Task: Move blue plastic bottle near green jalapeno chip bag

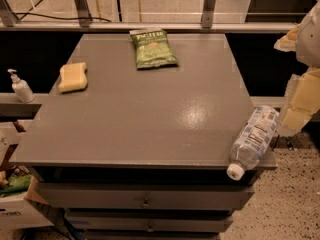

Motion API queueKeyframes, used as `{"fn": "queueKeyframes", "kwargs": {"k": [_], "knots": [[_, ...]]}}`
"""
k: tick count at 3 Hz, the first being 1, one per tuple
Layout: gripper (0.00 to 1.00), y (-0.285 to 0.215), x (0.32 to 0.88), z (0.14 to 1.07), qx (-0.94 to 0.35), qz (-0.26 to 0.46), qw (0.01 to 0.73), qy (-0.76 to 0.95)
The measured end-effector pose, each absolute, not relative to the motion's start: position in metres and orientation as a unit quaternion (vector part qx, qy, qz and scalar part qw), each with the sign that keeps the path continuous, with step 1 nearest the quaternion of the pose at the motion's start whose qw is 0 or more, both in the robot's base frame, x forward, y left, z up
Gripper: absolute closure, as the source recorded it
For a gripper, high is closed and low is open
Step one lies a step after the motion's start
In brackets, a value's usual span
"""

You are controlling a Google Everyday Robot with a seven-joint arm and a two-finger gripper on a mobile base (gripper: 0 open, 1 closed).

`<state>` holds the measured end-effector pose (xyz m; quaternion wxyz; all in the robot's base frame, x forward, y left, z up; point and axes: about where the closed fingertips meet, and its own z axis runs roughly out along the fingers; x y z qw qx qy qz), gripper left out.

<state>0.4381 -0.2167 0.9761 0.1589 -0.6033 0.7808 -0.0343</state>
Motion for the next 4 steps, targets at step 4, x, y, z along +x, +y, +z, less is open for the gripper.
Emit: {"fn": "queueKeyframes", "kwargs": {"k": [4], "knots": [[0.00,-0.219,0.429,0.951,-0.683,-0.059,0.202,0.699]]}}
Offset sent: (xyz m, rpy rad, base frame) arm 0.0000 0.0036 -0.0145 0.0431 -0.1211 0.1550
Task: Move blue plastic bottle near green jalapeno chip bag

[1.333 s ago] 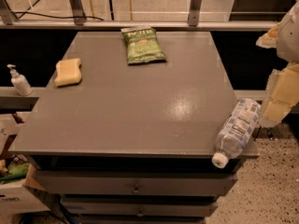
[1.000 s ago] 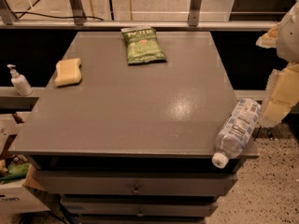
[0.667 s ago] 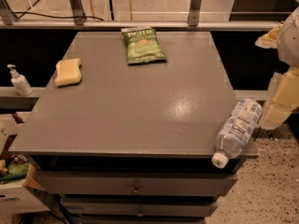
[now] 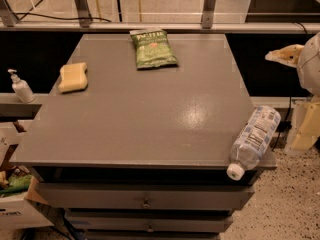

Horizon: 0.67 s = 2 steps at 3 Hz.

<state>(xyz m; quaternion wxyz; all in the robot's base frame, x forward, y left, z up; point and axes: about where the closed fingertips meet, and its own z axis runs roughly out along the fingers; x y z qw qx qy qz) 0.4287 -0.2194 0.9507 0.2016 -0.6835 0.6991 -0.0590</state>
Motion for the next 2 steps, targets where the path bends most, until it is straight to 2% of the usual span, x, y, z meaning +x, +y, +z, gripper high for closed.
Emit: {"fn": "queueKeyframes", "kwargs": {"k": [2], "knots": [[0.00,-0.229,0.440,0.910,-0.756,-0.064,0.166,0.630]]}}
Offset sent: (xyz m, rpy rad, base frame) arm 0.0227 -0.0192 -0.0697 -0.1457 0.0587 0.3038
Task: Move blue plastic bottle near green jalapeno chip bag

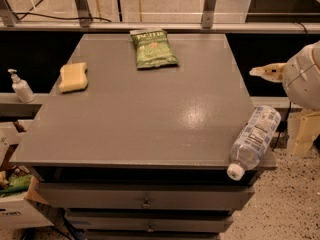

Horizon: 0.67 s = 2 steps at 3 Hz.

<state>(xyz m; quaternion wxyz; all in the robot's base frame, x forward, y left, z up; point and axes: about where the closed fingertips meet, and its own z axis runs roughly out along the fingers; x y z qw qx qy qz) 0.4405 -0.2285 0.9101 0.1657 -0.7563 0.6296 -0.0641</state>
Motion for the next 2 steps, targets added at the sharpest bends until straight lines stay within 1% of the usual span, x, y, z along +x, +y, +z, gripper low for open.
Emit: {"fn": "queueKeyframes", "kwargs": {"k": [2], "knots": [[0.00,-0.235,0.452,0.866,-0.792,-0.062,0.133,0.592]]}}
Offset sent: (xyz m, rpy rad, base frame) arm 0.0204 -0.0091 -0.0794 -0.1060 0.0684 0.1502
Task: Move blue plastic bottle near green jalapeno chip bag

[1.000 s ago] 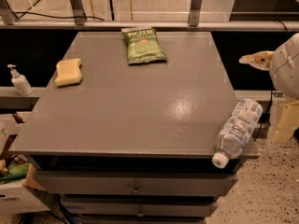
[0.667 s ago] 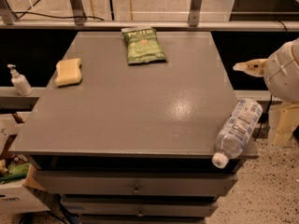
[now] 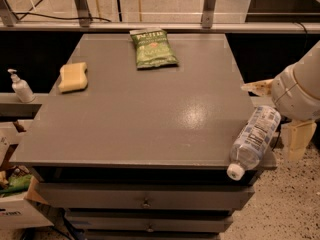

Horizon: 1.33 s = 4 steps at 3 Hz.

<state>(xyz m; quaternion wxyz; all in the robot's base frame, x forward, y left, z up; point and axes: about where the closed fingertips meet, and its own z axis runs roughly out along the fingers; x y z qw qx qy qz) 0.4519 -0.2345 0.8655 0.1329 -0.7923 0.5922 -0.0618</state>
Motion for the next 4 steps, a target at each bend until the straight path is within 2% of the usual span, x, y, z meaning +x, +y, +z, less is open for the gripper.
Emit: {"fn": "queueKeyframes", "kwargs": {"k": [1,2,4], "knots": [[0.00,-0.235,0.454,0.845,-0.800,-0.057,0.120,0.585],[0.18,-0.234,0.454,0.835,-0.800,-0.051,0.118,0.586],[0.64,-0.222,0.456,0.839,-0.799,-0.056,0.109,0.588]]}}
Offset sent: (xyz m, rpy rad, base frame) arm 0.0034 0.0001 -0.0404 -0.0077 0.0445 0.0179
